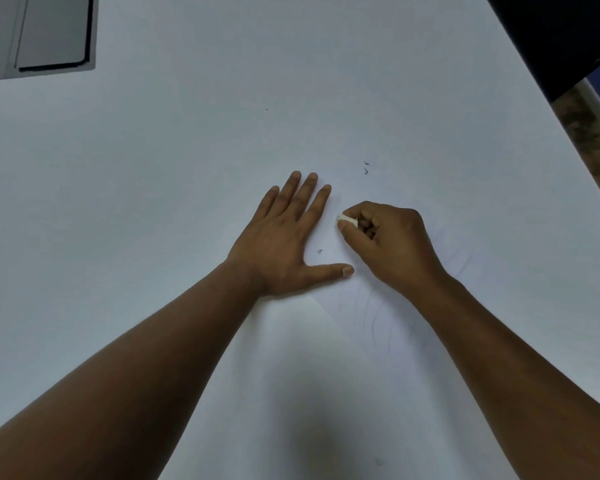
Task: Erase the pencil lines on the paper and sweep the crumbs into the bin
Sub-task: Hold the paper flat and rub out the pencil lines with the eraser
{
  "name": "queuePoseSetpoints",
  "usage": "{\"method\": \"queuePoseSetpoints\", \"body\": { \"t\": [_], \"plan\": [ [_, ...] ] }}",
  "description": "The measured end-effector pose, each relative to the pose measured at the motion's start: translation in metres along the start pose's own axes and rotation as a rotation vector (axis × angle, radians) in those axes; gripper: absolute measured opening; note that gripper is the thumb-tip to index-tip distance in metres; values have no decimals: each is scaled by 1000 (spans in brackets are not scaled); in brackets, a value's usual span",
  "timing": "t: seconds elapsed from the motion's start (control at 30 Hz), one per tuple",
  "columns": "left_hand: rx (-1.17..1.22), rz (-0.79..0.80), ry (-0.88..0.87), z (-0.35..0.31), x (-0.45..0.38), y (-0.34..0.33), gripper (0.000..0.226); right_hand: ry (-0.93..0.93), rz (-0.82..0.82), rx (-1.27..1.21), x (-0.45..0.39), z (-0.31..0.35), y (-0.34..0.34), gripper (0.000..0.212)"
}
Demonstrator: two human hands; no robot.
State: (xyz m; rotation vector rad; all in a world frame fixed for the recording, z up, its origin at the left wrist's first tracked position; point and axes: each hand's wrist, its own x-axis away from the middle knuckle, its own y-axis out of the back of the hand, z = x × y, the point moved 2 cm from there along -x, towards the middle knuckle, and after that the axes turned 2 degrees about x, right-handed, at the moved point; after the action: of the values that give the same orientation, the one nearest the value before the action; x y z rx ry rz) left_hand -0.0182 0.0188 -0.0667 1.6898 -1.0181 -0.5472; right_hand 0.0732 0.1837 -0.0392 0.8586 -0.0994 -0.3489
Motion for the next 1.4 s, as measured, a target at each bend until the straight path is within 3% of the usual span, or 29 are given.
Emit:
{"method": "queuePoseSetpoints", "body": {
  "t": [0.17, 0.33, 0.5, 0.6, 0.67, 0.77, 0.83, 0.97, 1.07, 1.2, 1.4],
  "plan": [
    [-114, 79, -20, 1, -3, -2, 127, 11, 41, 38, 3, 10, -1, 17],
    [-109, 111, -131, 6, 0, 4, 131, -245, 153, -311, 11, 17, -1, 12],
    [-70, -55, -218, 8, 12, 7, 128, -405, 1, -570, 11, 18, -3, 12],
    [-63, -71, -89, 5, 25, 0, 130, -473, -34, -666, 16, 23, -7, 12],
    [-27, -24, -6, 4, 31, -4, 133, -519, 47, -691, 21, 30, -10, 11],
    [-58, 25, -10, 5, 31, -6, 135, -570, 348, -601, 24, 40, -17, 10],
    [-82, 52, -26, 6, 29, -3, 135, -552, 328, -612, 18, 42, -19, 10],
    [-107, 88, -47, 7, 24, 1, 133, -382, -42, -674, -9, 35, -4, 6],
    [-91, 90, -60, 7, 19, 4, 131, -391, -149, -697, -14, 26, 6, 8],
    [-58, 48, -61, 5, 14, 3, 128, -339, -70, -451, 8, 16, 0, 5],
    [-117, 60, -36, 5, 11, -1, 127, 59, 44, -23, 33, 22, -19, 9]
  ]
}}
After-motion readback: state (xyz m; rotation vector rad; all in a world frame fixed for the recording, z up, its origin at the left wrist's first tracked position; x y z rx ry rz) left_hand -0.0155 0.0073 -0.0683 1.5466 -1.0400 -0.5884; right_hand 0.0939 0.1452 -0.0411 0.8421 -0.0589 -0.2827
